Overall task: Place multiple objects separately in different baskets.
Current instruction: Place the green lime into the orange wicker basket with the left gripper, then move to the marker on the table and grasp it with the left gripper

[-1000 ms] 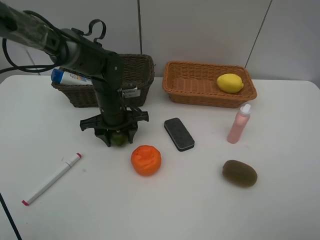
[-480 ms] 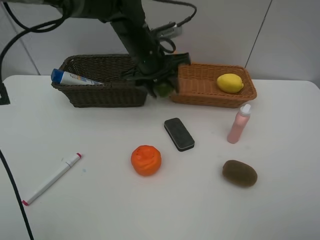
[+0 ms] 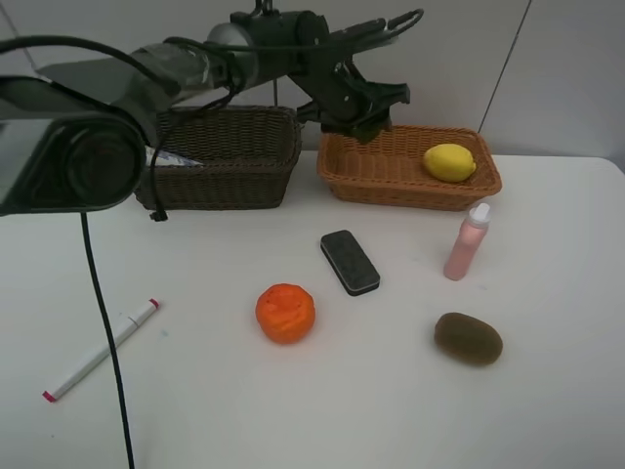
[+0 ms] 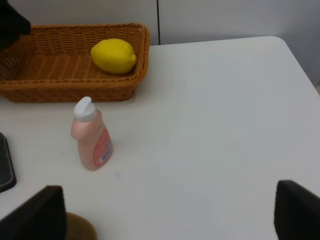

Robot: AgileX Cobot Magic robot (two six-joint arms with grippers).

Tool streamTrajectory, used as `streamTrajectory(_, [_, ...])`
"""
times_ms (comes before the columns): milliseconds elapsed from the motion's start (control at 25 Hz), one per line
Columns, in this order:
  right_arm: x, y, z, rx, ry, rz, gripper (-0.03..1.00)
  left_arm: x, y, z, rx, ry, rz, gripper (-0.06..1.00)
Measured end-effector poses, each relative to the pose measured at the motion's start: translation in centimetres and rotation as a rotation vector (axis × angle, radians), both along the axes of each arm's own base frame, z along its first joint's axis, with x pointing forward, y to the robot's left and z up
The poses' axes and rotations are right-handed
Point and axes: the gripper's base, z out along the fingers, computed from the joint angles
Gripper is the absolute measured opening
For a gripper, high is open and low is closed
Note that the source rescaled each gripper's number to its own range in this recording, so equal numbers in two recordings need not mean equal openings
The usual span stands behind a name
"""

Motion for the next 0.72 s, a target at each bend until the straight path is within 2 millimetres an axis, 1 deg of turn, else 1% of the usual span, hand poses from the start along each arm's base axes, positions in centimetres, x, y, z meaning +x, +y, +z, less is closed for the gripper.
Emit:
streamTrajectory(40, [0.0,0.0,0.0,0.000,0.000,0.000,0.98,0.3,-0.1,-0.7,0.005,-0.026,-0.005,0.71])
streamTrajectory(80, [0.0,0.0,0.0,0.000,0.000,0.000,0.98,0.6,-0.3,-1.2,0.004,-0.047,-0.007,0.78])
streamTrajectory(120, [0.0,0.0,0.0,0.000,0.000,0.000,0.98,0.7,-0.3,-1.5,0.003,-0.055,-0.007,0.88])
streamTrajectory(160, [0.0,0.0,0.0,0.000,0.000,0.000,0.98,0.8,-0.3,-1.8,0.004,-0.060,-0.007,0.94])
streamTrajectory(200, [0.0,0.0,0.0,0.000,0.000,0.000,0.98,0.9,-0.2,-1.7,0.003,-0.066,-0.006,0.97])
streamTrajectory(320, [0.0,0.0,0.0,0.000,0.000,0.000,0.98,1.0,-0.2,-1.1,-0.004,-0.081,-0.006,1.00])
streamTrajectory(440, [0.0,0.0,0.0,0.000,0.000,0.000,0.98,0.6,0.0,0.6,0.015,-0.045,-0.023,1.00])
streamTrajectory(520, [0.0,0.0,0.0,0.000,0.000,0.000,0.98,-0.1,0.3,2.5,0.050,0.012,-0.047,1.00])
streamTrajectory(680, [0.0,0.0,0.0,0.000,0.000,0.000,0.98,-2.8,1.6,6.5,0.170,0.196,-0.110,1.00])
streamTrajectory(720, [0.0,0.0,0.0,0.000,0.000,0.000,0.98,-3.4,2.0,7.2,0.195,0.235,-0.122,1.00])
